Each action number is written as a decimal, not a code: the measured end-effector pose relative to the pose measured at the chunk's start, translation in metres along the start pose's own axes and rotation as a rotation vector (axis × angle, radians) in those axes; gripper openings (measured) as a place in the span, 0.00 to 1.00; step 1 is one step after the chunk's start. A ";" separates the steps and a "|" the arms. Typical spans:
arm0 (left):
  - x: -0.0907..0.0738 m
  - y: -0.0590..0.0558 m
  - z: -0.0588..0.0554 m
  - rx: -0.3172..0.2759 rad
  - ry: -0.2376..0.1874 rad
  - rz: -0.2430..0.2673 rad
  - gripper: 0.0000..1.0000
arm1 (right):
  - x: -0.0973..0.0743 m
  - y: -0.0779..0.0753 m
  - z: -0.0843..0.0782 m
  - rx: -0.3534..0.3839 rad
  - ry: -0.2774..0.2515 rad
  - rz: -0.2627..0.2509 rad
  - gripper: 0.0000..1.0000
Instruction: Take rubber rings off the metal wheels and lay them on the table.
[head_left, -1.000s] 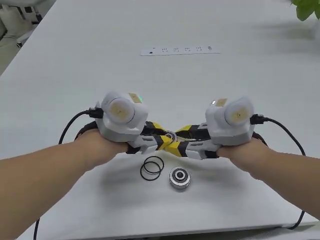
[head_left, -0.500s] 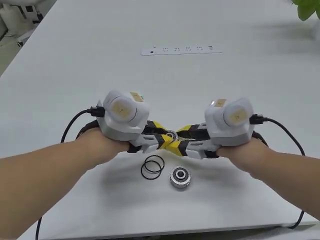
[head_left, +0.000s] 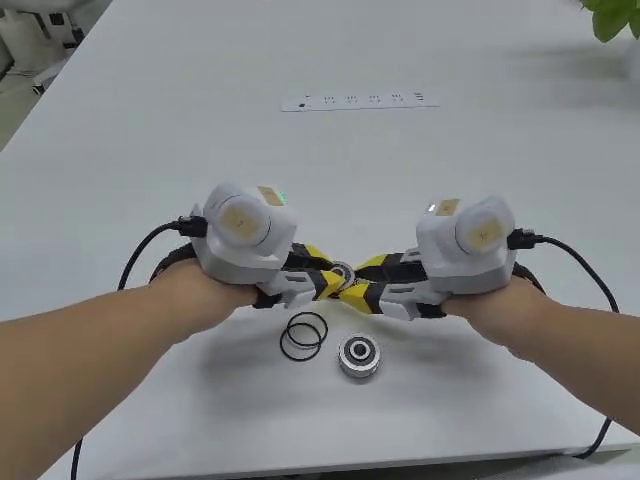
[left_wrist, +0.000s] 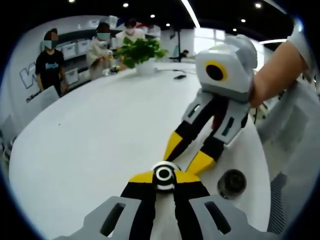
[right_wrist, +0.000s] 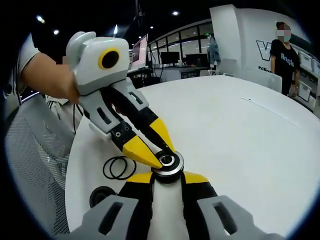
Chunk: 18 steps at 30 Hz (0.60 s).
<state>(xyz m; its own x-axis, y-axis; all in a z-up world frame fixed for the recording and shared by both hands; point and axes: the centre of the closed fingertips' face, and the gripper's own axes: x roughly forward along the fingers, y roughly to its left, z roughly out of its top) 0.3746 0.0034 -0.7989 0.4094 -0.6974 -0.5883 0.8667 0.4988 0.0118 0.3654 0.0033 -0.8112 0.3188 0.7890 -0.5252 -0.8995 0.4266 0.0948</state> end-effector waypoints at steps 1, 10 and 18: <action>0.000 0.000 0.000 0.000 0.000 0.000 0.12 | 0.000 0.000 0.000 0.001 0.000 0.000 0.17; 0.000 -0.002 0.000 0.007 0.003 -0.002 0.12 | -0.003 -0.001 -0.003 -0.006 0.013 -0.003 0.11; 0.000 -0.002 0.000 0.014 0.001 0.001 0.12 | -0.006 -0.003 -0.004 -0.006 0.021 -0.009 0.06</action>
<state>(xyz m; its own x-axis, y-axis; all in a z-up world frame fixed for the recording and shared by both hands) 0.3730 0.0025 -0.7988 0.4097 -0.6967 -0.5889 0.8703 0.4919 0.0237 0.3649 -0.0043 -0.8120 0.3210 0.7754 -0.5438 -0.8982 0.4314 0.0849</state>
